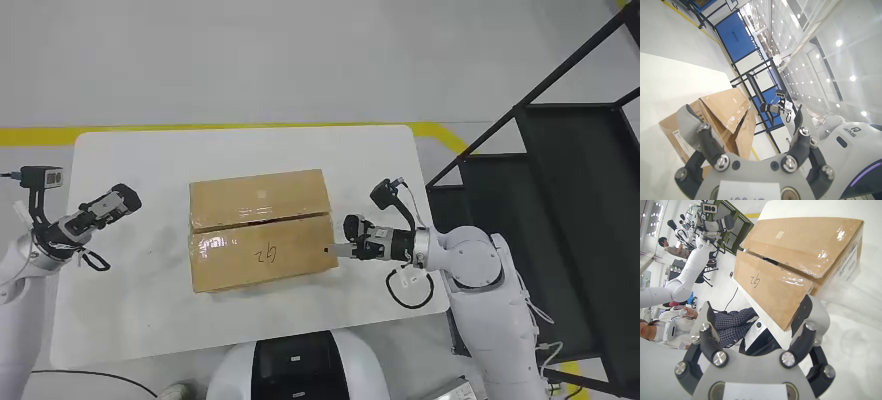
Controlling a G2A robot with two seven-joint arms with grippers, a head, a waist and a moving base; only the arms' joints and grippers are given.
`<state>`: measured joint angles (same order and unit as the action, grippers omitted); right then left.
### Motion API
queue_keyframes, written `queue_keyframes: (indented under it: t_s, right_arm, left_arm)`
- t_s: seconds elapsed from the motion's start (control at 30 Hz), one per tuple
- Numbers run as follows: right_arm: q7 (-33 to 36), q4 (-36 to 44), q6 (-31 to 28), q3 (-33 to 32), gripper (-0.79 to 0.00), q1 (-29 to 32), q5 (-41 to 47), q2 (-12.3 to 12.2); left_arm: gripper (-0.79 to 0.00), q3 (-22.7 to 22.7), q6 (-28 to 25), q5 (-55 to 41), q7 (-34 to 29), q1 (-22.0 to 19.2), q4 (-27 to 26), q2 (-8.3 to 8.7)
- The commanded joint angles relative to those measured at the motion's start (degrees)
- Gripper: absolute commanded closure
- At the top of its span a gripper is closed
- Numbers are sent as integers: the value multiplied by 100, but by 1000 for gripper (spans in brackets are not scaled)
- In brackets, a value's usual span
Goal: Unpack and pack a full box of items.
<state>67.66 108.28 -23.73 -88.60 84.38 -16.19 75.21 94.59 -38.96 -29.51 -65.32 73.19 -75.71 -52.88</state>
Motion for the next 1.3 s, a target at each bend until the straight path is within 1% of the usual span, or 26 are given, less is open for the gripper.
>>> queue_keyframes:
  t_s: [0.0,0.07,0.1,0.13,0.27,0.37,0.63,0.97,1.27]
  right_arm:
    - [2,0,0,0,-785,0,1,0]
    - [-148,-148,209,19,-785,-5,-88,-8]
    - [-71,-239,370,117,-785,-39,69,-9]
    - [10,-330,449,160,-785,-128,345,-13]
    - [24,-795,575,183,-785,-429,483,-55]
    - [21,-1138,560,268,-785,-608,689,-74]
    - [50,-1448,431,403,-785,-812,914,-149]
    - [38,-1956,528,797,-785,-1258,1070,-199]
    - [98,-2010,468,998,-785,-1349,1210,-266]
  left_arm:
    - [-785,-4,24,9,31,4,-13,-1]
    - [-785,-19,172,148,145,3,-126,2]
    - [-785,7,196,282,206,-29,-168,11]
    - [-785,22,176,404,245,-35,-176,17]
    - [-785,113,21,555,154,-56,-108,51]
    - [-785,110,-32,666,106,-69,-29,68]
    - [-785,-128,185,-280,-186,-102,28,93]
    - [-785,-128,185,-280,-186,-102,28,93]
    - [-785,-128,185,-280,-186,-102,28,93]
